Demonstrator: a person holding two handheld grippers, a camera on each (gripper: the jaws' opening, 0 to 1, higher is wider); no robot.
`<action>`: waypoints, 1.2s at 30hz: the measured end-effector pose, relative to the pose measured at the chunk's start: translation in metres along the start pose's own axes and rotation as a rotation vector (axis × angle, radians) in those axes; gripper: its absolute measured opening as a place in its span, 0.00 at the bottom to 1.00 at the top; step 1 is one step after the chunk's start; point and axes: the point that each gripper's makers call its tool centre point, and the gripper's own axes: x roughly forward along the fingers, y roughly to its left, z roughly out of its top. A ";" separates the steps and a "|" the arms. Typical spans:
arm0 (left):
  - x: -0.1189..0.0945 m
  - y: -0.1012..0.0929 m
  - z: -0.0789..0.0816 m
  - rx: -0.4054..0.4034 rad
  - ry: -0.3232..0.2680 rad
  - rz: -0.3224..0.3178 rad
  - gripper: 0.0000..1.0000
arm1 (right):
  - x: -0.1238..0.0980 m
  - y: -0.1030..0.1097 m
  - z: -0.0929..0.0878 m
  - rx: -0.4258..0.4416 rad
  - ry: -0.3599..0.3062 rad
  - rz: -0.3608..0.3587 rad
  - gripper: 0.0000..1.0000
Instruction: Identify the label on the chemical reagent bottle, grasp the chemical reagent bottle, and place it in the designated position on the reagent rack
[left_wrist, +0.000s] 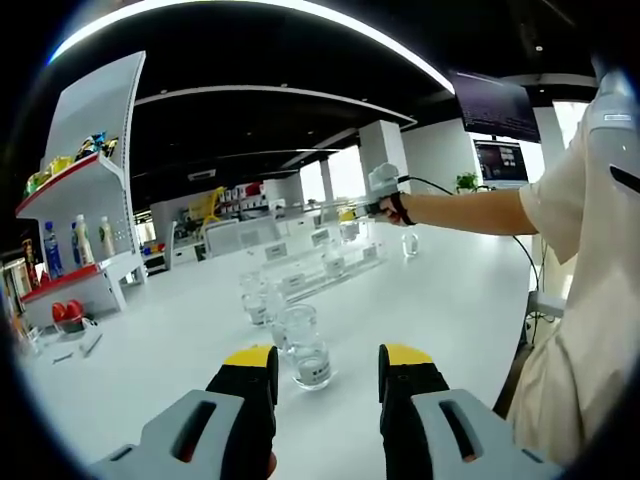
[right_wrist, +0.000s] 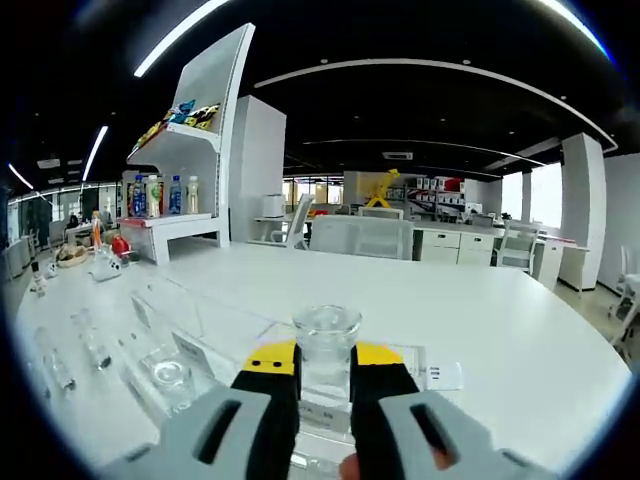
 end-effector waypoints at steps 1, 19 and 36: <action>0.000 0.000 0.000 0.000 0.000 0.000 0.41 | 0.000 0.000 0.000 0.001 0.002 0.000 0.18; 0.001 -0.003 0.000 0.003 0.003 -0.010 0.41 | 0.000 0.000 -0.001 -0.008 0.022 0.004 0.19; 0.002 -0.006 0.002 0.007 0.001 -0.019 0.41 | -0.007 0.000 -0.002 0.008 0.024 0.007 0.25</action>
